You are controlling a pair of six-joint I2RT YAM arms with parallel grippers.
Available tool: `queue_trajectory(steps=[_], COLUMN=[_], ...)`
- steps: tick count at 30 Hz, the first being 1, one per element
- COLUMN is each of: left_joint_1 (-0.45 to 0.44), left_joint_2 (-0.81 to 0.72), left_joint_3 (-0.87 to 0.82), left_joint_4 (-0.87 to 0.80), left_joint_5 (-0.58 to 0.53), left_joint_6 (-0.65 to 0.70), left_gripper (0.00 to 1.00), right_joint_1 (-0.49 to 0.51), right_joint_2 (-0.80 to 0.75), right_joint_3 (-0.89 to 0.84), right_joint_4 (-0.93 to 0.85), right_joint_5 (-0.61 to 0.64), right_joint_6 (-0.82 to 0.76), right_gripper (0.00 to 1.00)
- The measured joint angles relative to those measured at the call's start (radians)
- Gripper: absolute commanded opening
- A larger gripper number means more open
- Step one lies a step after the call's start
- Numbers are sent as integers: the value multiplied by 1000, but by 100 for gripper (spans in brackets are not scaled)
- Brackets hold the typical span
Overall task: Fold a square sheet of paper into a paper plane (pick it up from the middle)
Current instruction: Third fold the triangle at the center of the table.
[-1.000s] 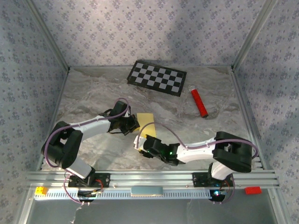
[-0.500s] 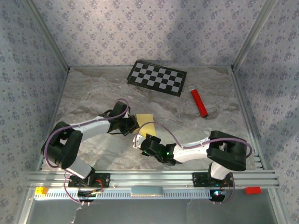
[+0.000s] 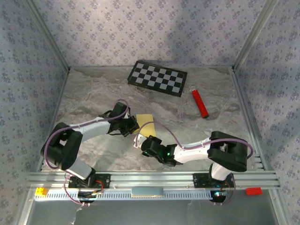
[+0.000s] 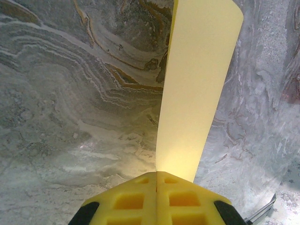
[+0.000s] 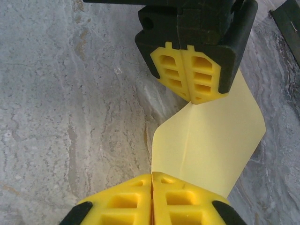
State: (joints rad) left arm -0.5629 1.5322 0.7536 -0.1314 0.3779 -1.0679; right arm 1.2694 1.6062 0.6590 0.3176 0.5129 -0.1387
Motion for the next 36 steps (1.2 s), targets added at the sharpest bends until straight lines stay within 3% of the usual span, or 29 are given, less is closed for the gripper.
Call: queue_trajectory(steps=[6, 11, 18, 25, 31, 36], left_joint_1=[0, 5, 32, 74, 107, 121], left_joint_2=[-1, -21, -97, -143, -122, -33], left_joint_3=[-1, -5, -5, -3, 60, 161], left_joint_4=[0, -16, -77, -109, -135, -127], left_joint_5=[0, -13, -57, -63, -40, 7], left_joint_6=[0, -3, 16, 47, 92, 133], left_gripper=[3, 21, 34, 30, 21, 15], right_joint_1=[-12, -35, -173, -379, -404, -403], right_joint_2=[-3, -21, -61, -9, 54, 70], right_joint_3=[0, 0, 19, 127, 133, 126], right_joint_4=[-6, -26, -131, -237, -219, -144], right_joint_5=[-4, -50, -317, -733, -974, -1069], right_joint_6=[19, 59, 187, 359, 471, 553], right_gripper=[0, 0, 0, 0, 0, 0])
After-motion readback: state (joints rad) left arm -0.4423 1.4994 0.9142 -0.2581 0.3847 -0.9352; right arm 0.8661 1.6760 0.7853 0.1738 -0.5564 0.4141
